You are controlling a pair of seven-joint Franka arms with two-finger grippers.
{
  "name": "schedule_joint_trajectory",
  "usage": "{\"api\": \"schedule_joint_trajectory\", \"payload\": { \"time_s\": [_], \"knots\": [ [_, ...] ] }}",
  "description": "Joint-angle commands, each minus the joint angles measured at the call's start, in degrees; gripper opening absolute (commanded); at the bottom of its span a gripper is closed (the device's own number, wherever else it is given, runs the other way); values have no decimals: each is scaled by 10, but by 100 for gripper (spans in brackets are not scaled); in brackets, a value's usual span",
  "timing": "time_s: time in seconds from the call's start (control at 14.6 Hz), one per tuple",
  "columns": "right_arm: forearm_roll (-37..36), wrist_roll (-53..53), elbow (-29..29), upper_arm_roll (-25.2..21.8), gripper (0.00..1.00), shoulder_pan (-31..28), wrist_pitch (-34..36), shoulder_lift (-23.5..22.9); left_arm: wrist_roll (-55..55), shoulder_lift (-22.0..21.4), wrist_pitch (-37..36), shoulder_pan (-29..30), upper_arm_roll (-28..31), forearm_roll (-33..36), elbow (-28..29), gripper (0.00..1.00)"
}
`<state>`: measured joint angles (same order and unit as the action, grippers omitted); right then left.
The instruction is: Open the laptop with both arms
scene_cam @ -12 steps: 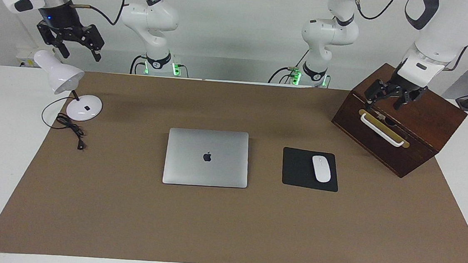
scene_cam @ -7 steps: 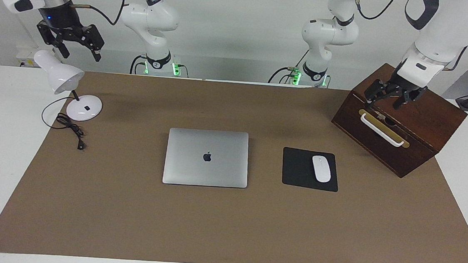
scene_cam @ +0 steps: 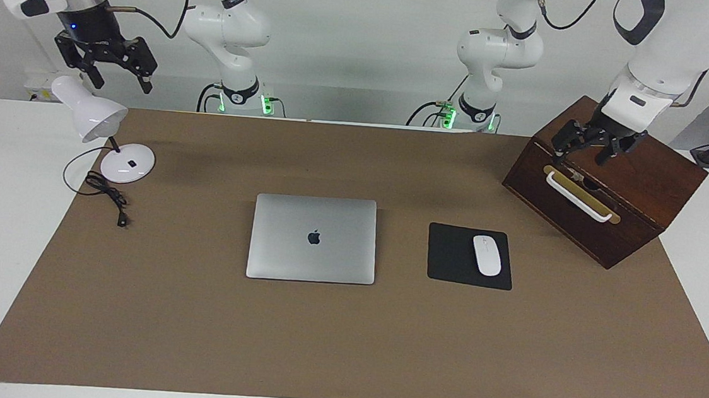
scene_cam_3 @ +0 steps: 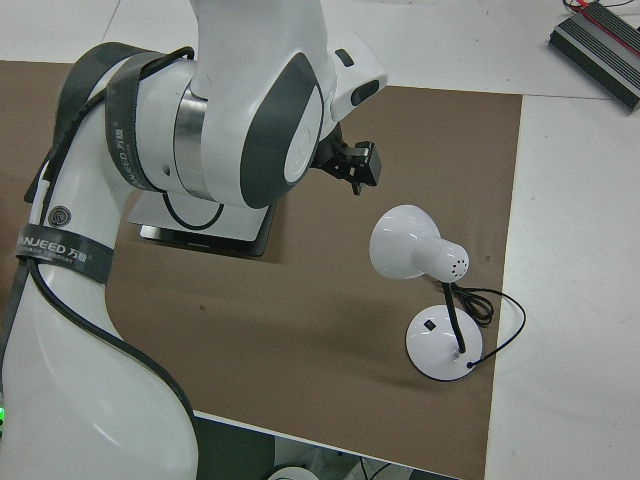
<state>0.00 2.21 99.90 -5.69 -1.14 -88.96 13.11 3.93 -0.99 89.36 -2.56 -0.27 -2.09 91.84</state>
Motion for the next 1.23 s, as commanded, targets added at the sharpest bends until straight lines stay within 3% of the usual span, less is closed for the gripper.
{"api": "schedule_joint_trajectory", "payload": {
  "time_s": [0.0,0.34,0.82,0.89,0.96,1.03,1.1,1.17],
  "knots": [
    [-2,19,15,5,100,-8,-13,13,6,-16,-3,2,-1,6,14,100],
    [-2,18,38,5,100,-8,-43,21,7,-16,-3,2,-1,6,14,100],
    [6,8,157,6,99,-2,-169,75,7,-24,-6,3,-1,6,15,100],
    [11,4,167,6,99,-1,-183,76,8,-24,-7,2,-1,6,15,95],
    [12,3,173,8,99,-1,-191,77,8,-25,-8,2,-1,6,15,66],
    [12,-3,174,9,99,-1,-191,78,6,-25,-9,1,-2,6,15,23],
    [12,-11,180,9,98,0,-195,80,6,-26,-13,0,-2,6,15,0],
    [13,-21,192,10,98,1,-205,88,8,-26,-16,-1,-2,4,15,0]
  ]
}}
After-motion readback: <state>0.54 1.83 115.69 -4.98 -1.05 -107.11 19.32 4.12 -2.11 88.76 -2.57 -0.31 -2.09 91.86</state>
